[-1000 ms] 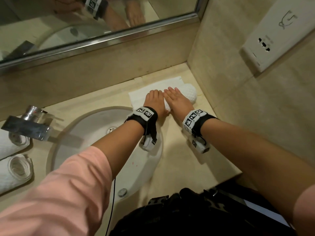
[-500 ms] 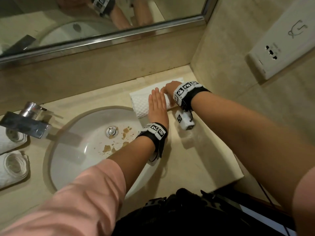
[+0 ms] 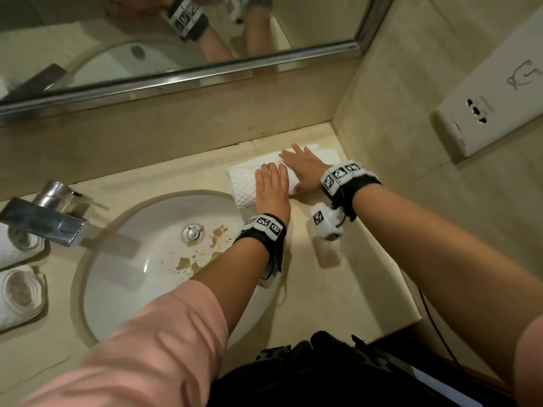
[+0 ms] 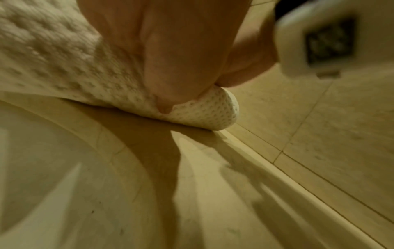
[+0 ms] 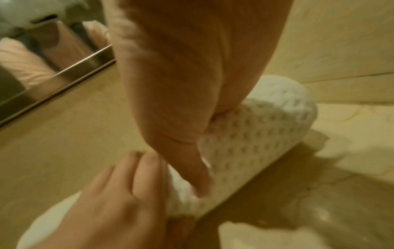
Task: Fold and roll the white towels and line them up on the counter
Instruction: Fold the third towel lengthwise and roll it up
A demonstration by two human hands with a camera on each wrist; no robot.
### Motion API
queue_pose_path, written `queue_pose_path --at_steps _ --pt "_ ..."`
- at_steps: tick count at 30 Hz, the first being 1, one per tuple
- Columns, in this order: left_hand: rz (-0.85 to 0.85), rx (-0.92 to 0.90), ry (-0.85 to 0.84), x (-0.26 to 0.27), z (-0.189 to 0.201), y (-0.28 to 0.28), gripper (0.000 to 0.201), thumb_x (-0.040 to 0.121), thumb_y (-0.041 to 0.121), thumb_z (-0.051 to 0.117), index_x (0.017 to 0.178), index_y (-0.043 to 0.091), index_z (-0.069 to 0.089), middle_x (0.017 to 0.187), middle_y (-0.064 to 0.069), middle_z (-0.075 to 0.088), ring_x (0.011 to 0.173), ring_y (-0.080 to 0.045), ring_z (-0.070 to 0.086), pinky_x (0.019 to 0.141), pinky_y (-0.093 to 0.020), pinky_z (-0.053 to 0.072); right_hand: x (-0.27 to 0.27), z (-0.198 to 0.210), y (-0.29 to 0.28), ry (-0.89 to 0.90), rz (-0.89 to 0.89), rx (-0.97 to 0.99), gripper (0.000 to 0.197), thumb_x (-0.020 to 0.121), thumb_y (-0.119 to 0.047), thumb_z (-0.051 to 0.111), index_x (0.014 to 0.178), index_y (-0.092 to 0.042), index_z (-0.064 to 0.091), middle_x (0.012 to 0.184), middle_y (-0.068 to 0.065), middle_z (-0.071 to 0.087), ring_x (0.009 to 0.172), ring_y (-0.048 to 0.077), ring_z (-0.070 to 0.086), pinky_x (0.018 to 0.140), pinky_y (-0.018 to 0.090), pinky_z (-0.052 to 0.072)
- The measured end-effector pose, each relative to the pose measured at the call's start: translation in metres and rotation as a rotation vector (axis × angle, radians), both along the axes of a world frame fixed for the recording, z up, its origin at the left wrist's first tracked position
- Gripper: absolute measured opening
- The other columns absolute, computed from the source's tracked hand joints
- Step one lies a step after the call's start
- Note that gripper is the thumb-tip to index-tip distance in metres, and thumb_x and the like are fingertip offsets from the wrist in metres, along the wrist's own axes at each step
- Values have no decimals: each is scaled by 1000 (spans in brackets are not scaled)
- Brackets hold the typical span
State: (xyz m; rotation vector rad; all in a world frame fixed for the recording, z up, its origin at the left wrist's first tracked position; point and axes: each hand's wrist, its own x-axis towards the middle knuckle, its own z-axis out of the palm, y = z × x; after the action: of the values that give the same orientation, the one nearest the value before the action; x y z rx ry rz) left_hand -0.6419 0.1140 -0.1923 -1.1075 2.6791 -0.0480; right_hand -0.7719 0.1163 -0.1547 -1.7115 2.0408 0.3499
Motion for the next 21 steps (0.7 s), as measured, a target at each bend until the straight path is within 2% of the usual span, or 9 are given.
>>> queue_pose_path --at_steps 3,6,11,13,14,15,16,18,21 --pt "7 11 38 -1 3 -4 68 93 16 37 149 3 1 154 -22 12 144 -37 10 118 -48 -1 0 -13 19 52 -31 -202 100 77 -34 77 152 -12 15 161 5 9 148 25 -1 118 36 -5" --pt "12 8 61 -1 6 -6 65 92 13 36 148 3 6 151 -21 19 141 -38 17 118 -47 3 -4 -21 33 75 -62 -347 96 71 -25 82 149 -17 28 159 2 20 149 23 6 119 36 -4" --pt "21 33 83 -4 13 -13 63 88 11 38 145 3 14 141 -19 30 132 -37 28 117 -47 10 -8 -21 21 150 -54 -282 94 65 -4 81 146 -16 34 154 2 32 147 22 15 118 32 -3" --pt "22 71 94 -7 16 -21 65 84 11 43 143 3 19 136 -17 35 127 -35 32 116 -46 13 -6 -9 8 120 -83 -195 81 68 -8 78 140 -15 42 147 7 43 141 25 30 119 33 11" --pt "20 90 95 -8 17 -26 66 82 12 46 142 3 21 134 -16 36 125 -34 34 116 -45 14 -5 -3 1 113 -87 -155 66 72 -13 75 134 -15 50 138 9 52 132 27 42 114 34 25" --pt "15 108 99 -9 18 -30 65 81 12 48 141 3 23 132 -16 38 124 -34 35 115 -44 16 -5 5 -7 133 -78 -108 48 78 -18 69 124 -16 57 126 9 60 118 27 54 103 33 38" --pt "7 123 107 -10 19 -35 62 83 11 46 140 3 25 131 -15 40 123 -33 37 114 -43 18 -5 11 -14 160 -73 -53 35 82 -22 64 116 -17 60 114 7 65 103 24 60 89 32 46" --pt "-17 115 131 -11 19 -41 57 86 12 42 141 2 26 133 -16 41 125 -33 36 114 -42 18 -6 19 -23 186 -65 22 27 83 -23 64 110 -20 62 102 3 67 83 20 57 72 28 45" --pt "-50 43 134 -2 15 -38 64 90 12 39 147 0 13 148 -21 25 140 -35 20 119 -43 5 -11 20 -36 150 -111 104 31 74 -16 72 103 -24 67 85 0 65 74 20 55 69 26 45"
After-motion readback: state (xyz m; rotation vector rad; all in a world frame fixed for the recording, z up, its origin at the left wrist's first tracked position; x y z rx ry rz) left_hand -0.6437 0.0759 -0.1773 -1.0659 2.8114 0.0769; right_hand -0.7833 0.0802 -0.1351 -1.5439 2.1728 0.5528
